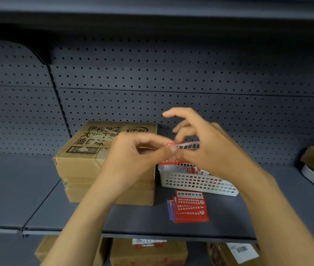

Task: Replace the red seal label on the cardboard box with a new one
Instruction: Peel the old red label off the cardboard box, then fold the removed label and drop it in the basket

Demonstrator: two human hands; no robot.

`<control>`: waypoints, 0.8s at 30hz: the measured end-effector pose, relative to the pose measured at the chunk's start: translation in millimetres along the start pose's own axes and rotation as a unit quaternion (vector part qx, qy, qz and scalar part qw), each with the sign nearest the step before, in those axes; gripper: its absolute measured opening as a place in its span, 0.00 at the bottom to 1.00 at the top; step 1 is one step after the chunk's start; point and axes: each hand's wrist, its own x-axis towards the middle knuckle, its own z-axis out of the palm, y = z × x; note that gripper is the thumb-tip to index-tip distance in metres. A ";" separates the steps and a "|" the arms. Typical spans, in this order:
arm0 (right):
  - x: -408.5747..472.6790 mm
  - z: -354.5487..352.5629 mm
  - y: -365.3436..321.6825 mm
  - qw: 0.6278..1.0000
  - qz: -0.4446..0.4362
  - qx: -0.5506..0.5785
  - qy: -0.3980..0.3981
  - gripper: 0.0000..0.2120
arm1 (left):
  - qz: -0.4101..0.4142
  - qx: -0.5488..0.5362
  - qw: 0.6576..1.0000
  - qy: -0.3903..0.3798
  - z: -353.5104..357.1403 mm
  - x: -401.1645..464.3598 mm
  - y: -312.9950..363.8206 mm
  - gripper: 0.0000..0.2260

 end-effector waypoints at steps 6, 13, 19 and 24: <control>-12.8 -14.8 0.2 0.983 0.032 0.158 0.084 0.21 | 0.031 -0.021 0.997 0.070 -0.8 4.6 4.6 0.04; -18.0 -20.2 18.5 0.939 0.090 0.286 0.171 0.08 | 0.036 -0.056 0.996 0.066 -1.1 8.0 5.9 0.06; -17.5 -11.0 30.1 0.902 0.086 0.390 0.163 0.08 | 0.020 -0.107 0.994 0.030 10.0 13.1 2.4 0.14; -13.6 -4.4 29.5 0.890 0.079 0.416 0.170 0.16 | -0.002 -0.128 0.992 -0.002 20.5 20.9 3.3 0.18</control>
